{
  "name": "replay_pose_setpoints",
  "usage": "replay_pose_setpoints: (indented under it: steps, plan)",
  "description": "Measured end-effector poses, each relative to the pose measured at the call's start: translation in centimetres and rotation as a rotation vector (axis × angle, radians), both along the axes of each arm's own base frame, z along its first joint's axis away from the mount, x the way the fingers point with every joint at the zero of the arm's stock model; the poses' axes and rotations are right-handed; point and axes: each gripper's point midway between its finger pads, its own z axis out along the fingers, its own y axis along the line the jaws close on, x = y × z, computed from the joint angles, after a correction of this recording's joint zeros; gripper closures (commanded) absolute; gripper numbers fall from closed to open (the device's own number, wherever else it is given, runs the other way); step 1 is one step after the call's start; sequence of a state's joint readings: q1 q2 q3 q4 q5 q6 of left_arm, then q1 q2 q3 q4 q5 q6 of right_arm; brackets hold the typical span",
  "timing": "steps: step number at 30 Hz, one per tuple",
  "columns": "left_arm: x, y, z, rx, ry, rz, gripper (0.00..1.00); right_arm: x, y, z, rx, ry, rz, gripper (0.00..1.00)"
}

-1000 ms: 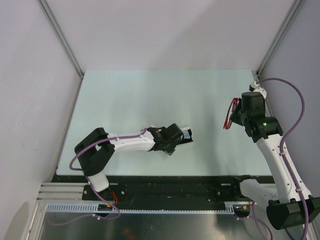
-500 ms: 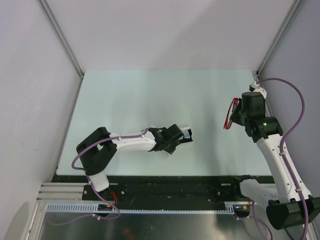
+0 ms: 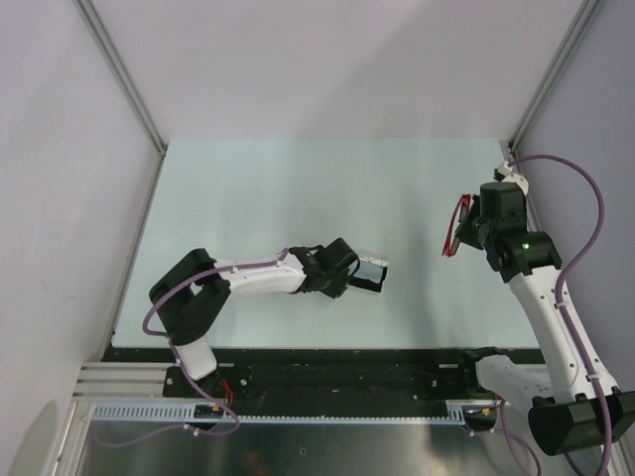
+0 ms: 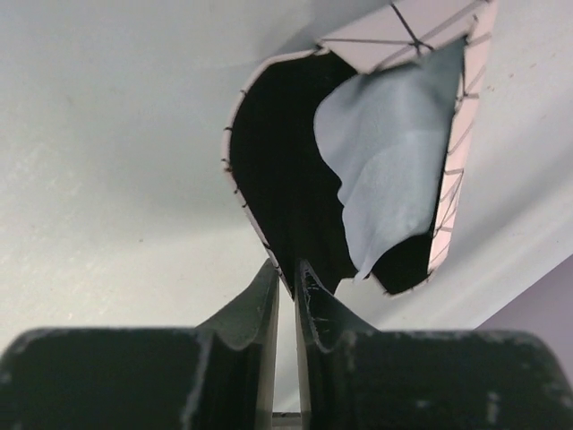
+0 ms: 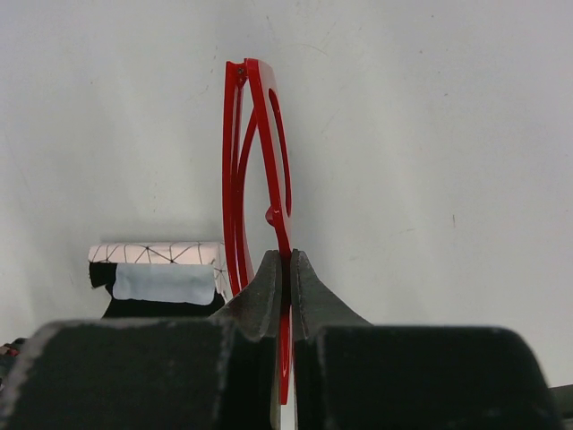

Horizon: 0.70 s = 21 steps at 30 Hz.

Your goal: Organize the sunglasses

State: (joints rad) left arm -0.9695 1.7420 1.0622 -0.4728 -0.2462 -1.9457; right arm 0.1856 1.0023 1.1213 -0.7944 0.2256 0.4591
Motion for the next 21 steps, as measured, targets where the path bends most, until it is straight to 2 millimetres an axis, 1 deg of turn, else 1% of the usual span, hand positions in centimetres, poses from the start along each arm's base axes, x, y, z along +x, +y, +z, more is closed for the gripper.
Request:
replay_pose_setpoints:
  steps: [2, 6, 7, 15, 21]
  plan:
    - [0.1, 0.2, 0.0, -0.002, 0.011, -0.013, 0.93, 0.0, 0.0, 0.0, 0.002, 0.0, 0.002, 1.0]
    - [0.5, 0.5, 0.0, 0.008, 0.008, -0.052, 0.97, 0.0, 0.1, 0.0, 0.005, 0.0, 0.004, 1.0]
    - [0.6, 0.5, 0.1, 0.013, 0.005, -0.066, 1.0, 0.0, 0.1, 0.0, 0.006, -0.001, 0.004, 1.0]
    - [1.3, 0.2, 1.0, 0.073, -0.057, -0.248, 1.0, -0.1, 0.4, -0.5, 0.013, 0.011, 0.018, 1.0]
    - [1.8, 0.7, 0.5, 0.104, -0.052, -0.43, 0.98, -0.3, 1.3, -0.6, 0.014, 0.021, 0.094, 1.0]
